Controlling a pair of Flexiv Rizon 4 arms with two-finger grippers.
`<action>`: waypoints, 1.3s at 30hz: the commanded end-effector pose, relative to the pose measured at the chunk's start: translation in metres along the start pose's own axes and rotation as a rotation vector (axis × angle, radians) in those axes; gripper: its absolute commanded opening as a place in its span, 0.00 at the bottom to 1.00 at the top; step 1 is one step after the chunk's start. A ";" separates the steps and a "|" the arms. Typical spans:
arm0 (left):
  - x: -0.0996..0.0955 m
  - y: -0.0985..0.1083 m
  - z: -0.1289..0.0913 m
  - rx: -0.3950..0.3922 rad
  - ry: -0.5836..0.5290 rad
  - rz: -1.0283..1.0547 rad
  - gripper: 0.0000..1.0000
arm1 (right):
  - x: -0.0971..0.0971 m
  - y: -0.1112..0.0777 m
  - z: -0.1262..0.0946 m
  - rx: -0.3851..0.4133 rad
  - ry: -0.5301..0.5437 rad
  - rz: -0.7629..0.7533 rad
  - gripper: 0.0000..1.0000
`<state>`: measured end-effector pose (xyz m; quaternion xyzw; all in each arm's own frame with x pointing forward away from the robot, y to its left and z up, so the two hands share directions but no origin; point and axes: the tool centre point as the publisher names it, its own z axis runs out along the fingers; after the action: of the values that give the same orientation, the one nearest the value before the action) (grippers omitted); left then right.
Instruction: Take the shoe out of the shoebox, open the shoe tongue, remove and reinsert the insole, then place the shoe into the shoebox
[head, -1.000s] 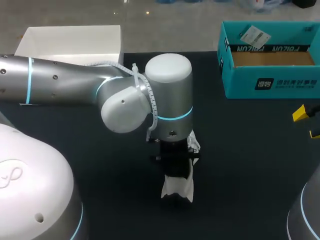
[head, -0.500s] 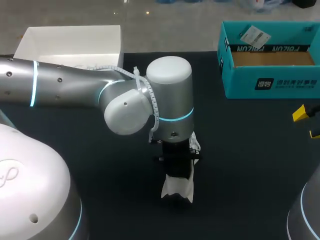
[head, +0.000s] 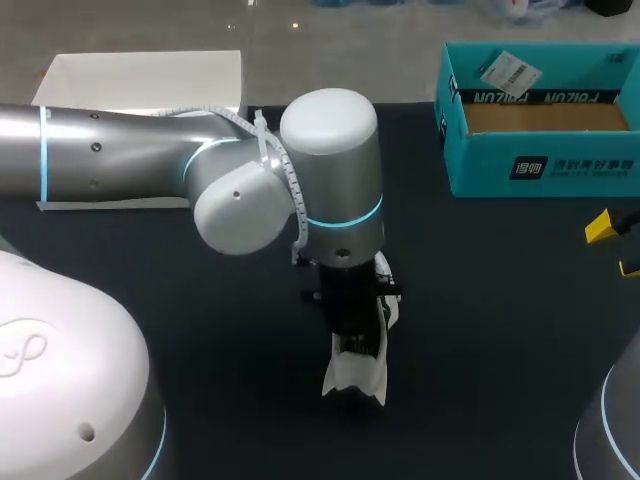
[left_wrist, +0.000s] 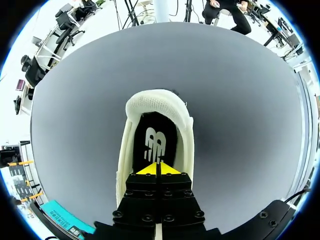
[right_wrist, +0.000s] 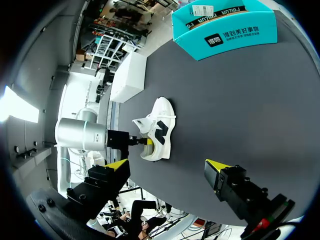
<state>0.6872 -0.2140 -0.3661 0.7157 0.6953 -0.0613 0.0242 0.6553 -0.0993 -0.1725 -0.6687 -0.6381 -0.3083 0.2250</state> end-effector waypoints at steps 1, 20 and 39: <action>-0.002 0.004 -0.005 -0.012 0.004 0.010 0.00 | 0.000 -0.002 0.000 -0.003 0.000 0.001 1.00; 0.002 0.025 -0.019 -0.053 0.049 0.061 0.00 | 0.000 -0.002 0.000 -0.003 0.000 0.001 1.00; 0.000 0.022 -0.019 -0.042 0.068 0.067 0.54 | 0.000 -0.002 0.000 -0.003 0.000 0.001 1.00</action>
<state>0.7101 -0.2113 -0.3482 0.7396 0.6724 -0.0240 0.0185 0.6553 -0.0992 -0.1725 -0.6687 -0.6381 -0.3083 0.2250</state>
